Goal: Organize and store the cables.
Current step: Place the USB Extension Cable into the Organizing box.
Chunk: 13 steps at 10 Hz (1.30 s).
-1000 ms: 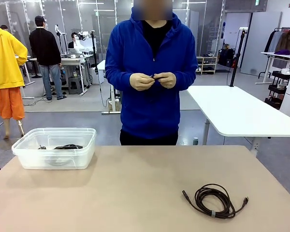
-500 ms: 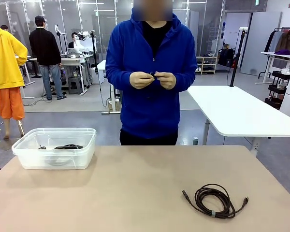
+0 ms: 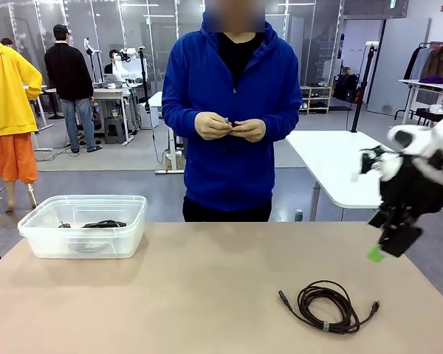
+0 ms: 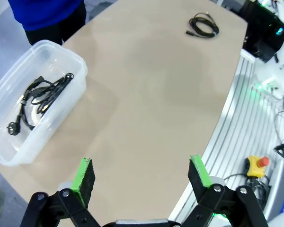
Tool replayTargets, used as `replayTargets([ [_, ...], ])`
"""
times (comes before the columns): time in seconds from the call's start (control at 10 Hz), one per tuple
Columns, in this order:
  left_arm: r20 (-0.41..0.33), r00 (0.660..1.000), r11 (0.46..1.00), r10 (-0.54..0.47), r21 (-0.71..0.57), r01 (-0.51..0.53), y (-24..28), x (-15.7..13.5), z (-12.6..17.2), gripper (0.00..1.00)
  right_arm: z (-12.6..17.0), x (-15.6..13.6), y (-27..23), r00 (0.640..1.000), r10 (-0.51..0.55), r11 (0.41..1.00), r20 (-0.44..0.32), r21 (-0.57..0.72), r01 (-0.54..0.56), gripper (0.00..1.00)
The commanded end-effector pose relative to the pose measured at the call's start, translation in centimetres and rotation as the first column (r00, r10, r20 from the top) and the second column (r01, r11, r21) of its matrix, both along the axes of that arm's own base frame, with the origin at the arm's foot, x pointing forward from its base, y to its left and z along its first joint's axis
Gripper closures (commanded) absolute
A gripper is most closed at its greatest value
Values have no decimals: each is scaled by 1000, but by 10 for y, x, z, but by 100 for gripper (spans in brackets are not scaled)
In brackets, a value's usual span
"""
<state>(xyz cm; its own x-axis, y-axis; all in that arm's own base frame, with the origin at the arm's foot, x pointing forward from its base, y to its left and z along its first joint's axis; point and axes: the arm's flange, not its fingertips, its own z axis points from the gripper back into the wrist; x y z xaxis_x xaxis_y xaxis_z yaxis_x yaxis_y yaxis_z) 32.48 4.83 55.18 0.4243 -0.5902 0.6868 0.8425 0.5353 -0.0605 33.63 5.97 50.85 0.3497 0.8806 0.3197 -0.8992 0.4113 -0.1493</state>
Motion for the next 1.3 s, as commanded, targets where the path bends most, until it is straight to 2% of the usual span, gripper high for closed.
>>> replayTargets([
  [0.0,-14,1000,1000,9,3,-8,-2,1,0,0,-52,7,13,999,34,997,15,-71,-32,0],
  [0.3,-14,1000,1000,9,3,-8,-2,1,0,0,-110,13,46,997,39,991,-69,-129,-47,0],
  [0.8,-14,1000,1000,9,3,-8,-2,1,0,0,-178,2,70,972,11,977,-235,-203,-60,0],
  [1.2,-14,1000,1000,9,3,-8,-2,1,0,0,-209,1,73,962,-4,973,-273,-224,-60,0],
])
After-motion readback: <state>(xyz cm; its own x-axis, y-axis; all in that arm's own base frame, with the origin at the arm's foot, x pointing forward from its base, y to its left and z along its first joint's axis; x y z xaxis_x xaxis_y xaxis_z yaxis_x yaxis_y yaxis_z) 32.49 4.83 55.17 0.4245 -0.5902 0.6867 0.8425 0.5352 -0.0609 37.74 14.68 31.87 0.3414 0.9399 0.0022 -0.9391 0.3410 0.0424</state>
